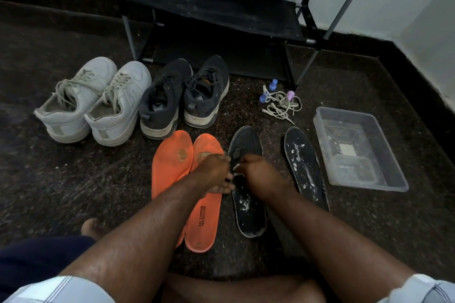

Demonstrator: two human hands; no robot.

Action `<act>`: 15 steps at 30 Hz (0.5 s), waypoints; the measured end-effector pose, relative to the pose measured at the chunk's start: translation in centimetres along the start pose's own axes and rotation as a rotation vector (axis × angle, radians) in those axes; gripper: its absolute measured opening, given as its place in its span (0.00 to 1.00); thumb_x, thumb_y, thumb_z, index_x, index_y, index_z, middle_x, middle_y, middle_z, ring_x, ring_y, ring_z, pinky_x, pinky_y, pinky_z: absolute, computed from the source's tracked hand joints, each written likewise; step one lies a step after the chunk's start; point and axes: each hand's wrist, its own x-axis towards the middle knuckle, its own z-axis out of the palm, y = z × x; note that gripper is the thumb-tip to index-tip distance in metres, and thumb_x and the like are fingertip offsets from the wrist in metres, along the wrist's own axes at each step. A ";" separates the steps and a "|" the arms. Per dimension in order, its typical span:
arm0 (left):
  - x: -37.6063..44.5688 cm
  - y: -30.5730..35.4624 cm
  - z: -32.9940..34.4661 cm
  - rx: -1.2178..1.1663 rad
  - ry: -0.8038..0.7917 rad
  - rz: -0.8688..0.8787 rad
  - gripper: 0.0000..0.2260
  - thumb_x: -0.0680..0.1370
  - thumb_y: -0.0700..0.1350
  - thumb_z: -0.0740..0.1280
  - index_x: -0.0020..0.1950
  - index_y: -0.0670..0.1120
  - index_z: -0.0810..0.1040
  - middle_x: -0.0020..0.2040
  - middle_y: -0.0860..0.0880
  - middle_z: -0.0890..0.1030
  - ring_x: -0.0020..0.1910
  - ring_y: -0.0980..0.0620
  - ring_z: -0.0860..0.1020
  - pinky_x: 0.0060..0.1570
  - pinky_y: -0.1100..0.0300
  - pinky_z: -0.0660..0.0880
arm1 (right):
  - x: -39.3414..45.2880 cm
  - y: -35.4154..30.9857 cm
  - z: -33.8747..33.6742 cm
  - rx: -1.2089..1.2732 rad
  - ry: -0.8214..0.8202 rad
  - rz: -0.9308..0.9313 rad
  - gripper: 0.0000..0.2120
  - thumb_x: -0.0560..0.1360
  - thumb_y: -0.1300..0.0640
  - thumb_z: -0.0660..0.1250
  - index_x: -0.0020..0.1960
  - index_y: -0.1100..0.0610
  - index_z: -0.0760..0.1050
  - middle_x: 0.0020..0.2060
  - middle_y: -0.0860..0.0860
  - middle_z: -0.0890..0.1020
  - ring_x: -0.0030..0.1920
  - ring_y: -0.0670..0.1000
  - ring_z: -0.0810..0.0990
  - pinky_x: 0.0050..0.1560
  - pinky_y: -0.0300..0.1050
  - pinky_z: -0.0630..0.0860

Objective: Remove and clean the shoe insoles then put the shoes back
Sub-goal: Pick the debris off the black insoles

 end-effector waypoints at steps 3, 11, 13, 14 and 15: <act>0.0 -0.1 0.1 0.007 0.001 0.005 0.15 0.85 0.43 0.54 0.70 0.49 0.71 0.47 0.41 0.77 0.37 0.44 0.79 0.42 0.52 0.79 | 0.5 1.3 -0.6 0.004 0.065 0.064 0.11 0.76 0.58 0.66 0.55 0.58 0.82 0.52 0.55 0.80 0.52 0.55 0.80 0.56 0.43 0.74; 0.6 -0.3 0.0 0.007 0.004 0.007 0.15 0.84 0.42 0.54 0.69 0.50 0.72 0.50 0.40 0.78 0.37 0.44 0.80 0.39 0.53 0.79 | 0.1 0.3 -0.2 -0.029 0.006 0.013 0.16 0.75 0.62 0.62 0.61 0.62 0.77 0.64 0.58 0.77 0.63 0.55 0.77 0.64 0.44 0.71; 0.6 -0.4 0.0 -0.002 0.001 0.003 0.15 0.84 0.44 0.55 0.69 0.51 0.73 0.49 0.40 0.78 0.37 0.44 0.80 0.37 0.54 0.79 | 0.3 0.9 -0.7 0.003 0.040 0.075 0.19 0.74 0.64 0.61 0.64 0.62 0.76 0.68 0.58 0.74 0.65 0.57 0.76 0.66 0.44 0.70; 0.5 -0.3 -0.1 -0.004 0.005 0.003 0.14 0.85 0.44 0.55 0.68 0.51 0.73 0.48 0.40 0.78 0.36 0.44 0.80 0.37 0.54 0.79 | 0.2 1.0 -0.8 0.018 0.039 0.076 0.20 0.73 0.65 0.61 0.64 0.61 0.77 0.69 0.58 0.74 0.66 0.57 0.75 0.67 0.45 0.70; 0.6 -0.3 -0.1 -0.007 0.007 0.004 0.14 0.85 0.44 0.55 0.68 0.51 0.73 0.47 0.41 0.78 0.36 0.44 0.80 0.37 0.54 0.79 | 0.1 1.0 -0.9 0.049 0.023 0.067 0.20 0.72 0.65 0.62 0.62 0.59 0.79 0.69 0.57 0.73 0.67 0.56 0.74 0.69 0.43 0.68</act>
